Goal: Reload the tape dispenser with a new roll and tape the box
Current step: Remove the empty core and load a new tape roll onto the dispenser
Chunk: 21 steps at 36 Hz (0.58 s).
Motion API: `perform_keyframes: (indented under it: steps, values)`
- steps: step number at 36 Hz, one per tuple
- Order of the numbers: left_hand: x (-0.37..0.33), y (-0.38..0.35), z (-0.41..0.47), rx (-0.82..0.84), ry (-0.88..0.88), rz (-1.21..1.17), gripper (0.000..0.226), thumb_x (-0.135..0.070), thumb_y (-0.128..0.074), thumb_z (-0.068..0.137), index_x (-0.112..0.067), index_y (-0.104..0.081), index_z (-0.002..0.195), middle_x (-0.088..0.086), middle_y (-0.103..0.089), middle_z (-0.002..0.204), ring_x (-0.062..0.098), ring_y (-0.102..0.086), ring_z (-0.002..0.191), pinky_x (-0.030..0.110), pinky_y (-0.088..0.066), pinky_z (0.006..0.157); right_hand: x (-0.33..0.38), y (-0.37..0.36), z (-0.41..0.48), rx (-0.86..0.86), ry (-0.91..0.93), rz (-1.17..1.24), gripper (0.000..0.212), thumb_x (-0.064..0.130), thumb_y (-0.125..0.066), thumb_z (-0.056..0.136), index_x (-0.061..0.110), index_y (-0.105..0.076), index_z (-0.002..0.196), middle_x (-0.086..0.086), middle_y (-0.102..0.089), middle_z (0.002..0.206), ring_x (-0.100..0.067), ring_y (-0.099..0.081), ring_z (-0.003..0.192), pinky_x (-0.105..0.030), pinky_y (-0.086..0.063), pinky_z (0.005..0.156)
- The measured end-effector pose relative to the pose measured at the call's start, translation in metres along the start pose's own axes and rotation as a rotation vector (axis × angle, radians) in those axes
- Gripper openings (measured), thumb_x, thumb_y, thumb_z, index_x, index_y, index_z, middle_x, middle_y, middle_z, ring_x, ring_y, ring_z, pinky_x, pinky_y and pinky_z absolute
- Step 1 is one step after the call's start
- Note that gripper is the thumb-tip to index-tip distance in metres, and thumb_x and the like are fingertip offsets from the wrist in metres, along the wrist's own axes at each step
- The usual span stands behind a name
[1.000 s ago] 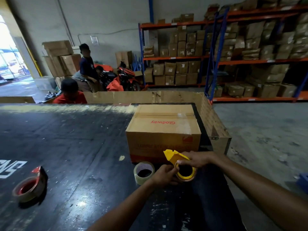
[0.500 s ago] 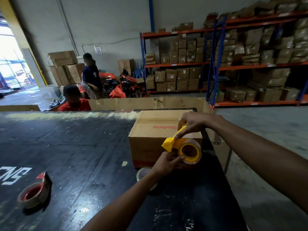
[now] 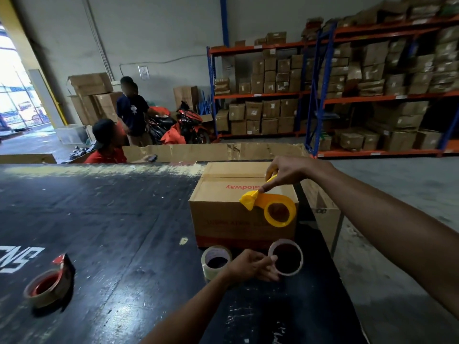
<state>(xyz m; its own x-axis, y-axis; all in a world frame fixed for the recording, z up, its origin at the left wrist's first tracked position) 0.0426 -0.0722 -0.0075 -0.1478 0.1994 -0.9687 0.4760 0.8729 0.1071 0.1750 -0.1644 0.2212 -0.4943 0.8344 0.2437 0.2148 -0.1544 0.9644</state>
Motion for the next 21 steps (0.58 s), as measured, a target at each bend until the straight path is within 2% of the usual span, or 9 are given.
perform_keyframes:
  steps: [3,6,9,12,14,15,18,19,21]
  values:
    - [0.025,-0.003,0.008,-0.026,0.094,0.045,0.044,-0.044,-0.06,0.099,-0.003,-0.072,0.089,0.017,-0.075,0.089,0.02,-0.074,0.082,0.035,-0.059,0.086,0.002,0.001,-0.003,-0.008,0.001,0.023,0.067,0.072,-0.076,0.07,0.018,-0.075,0.109,0.002,-0.068,0.11,-0.017,-0.06,0.1,-0.037,-0.055,0.083]
    - [0.042,-0.003,0.014,-0.096,0.226,0.096,0.048,-0.045,-0.059,0.098,-0.001,-0.067,0.081,0.005,-0.075,0.067,0.01,-0.073,0.061,0.02,-0.057,0.06,0.007,0.0,-0.004,0.002,0.006,0.037,0.063,0.071,-0.075,0.072,0.018,-0.074,0.106,0.002,-0.067,0.107,-0.017,-0.06,0.1,-0.035,-0.053,0.079]
    - [0.051,-0.004,0.017,-0.166,0.317,0.171,0.05,-0.045,-0.059,0.099,-0.001,-0.063,0.075,0.005,-0.07,0.057,0.009,-0.069,0.048,0.02,-0.052,0.048,0.01,-0.002,-0.005,0.009,0.011,0.031,0.061,0.072,-0.073,0.074,0.019,-0.075,0.105,0.002,-0.067,0.107,-0.017,-0.06,0.1,-0.035,-0.054,0.08]
    - [0.06,0.001,0.018,-0.242,0.387,0.201,0.05,-0.046,-0.059,0.098,0.004,-0.059,0.091,0.013,-0.068,0.064,0.016,-0.072,0.051,0.023,-0.051,0.042,0.009,-0.006,-0.006,0.017,0.014,0.017,0.065,0.079,-0.07,0.068,0.023,-0.077,0.099,0.002,-0.07,0.103,-0.018,-0.062,0.099,-0.042,-0.057,0.086]
    - [0.062,0.002,0.019,-0.271,0.409,0.286,0.051,-0.047,-0.06,0.098,0.004,-0.058,0.101,0.011,-0.068,0.064,0.019,-0.073,0.058,0.028,-0.056,0.047,0.008,-0.009,-0.007,0.02,0.018,0.012,0.069,0.083,-0.069,0.063,0.023,-0.077,0.097,0.002,-0.071,0.101,-0.018,-0.063,0.098,-0.044,-0.057,0.086]
    - [0.059,0.004,0.017,-0.267,0.409,0.397,0.049,-0.045,-0.061,0.097,0.002,-0.059,0.11,0.01,-0.069,0.07,0.02,-0.073,0.064,0.032,-0.061,0.057,0.008,-0.01,-0.007,0.019,0.02,0.012,0.07,0.083,-0.069,0.063,0.023,-0.077,0.098,0.002,-0.071,0.101,-0.018,-0.063,0.097,-0.044,-0.058,0.086]
    - [0.058,0.009,0.024,-0.261,0.353,0.784,0.053,-0.027,-0.061,0.096,-0.023,-0.045,0.146,0.015,-0.063,0.114,0.03,-0.067,0.105,0.04,-0.057,0.094,0.005,-0.012,-0.008,0.014,0.008,0.016,0.069,0.081,-0.07,0.065,0.022,-0.077,0.101,0.002,-0.071,0.103,-0.017,-0.063,0.097,-0.044,-0.057,0.087]
    - [0.058,0.008,0.022,-0.267,0.368,0.836,0.049,-0.033,-0.056,0.098,-0.025,-0.047,0.145,0.017,-0.061,0.121,0.034,-0.064,0.111,0.04,-0.055,0.096,0.004,-0.013,-0.008,0.016,0.004,0.018,0.069,0.08,-0.07,0.065,0.022,-0.077,0.102,0.002,-0.071,0.105,-0.017,-0.063,0.098,-0.045,-0.057,0.088]
    - [0.053,0.012,0.016,-0.37,0.352,0.807,0.049,-0.053,-0.043,0.1,-0.014,-0.06,0.126,0.017,-0.066,0.117,0.035,-0.065,0.108,0.04,-0.053,0.086,0.002,-0.016,-0.006,0.024,0.006,0.021,0.068,0.078,-0.071,0.068,0.021,-0.076,0.104,0.0,-0.071,0.112,-0.019,-0.063,0.103,-0.045,-0.056,0.091]
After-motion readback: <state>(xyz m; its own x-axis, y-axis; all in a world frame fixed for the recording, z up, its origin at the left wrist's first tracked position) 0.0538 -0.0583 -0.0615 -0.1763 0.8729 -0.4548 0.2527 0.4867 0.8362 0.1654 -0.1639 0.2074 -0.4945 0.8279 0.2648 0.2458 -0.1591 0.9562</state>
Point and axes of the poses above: each hand's wrist, its own z-axis towards the middle knuckle, its own y-axis out of the back of the hand, x = y × z, the point moved 8 cm from there along z, towards the middle knuckle
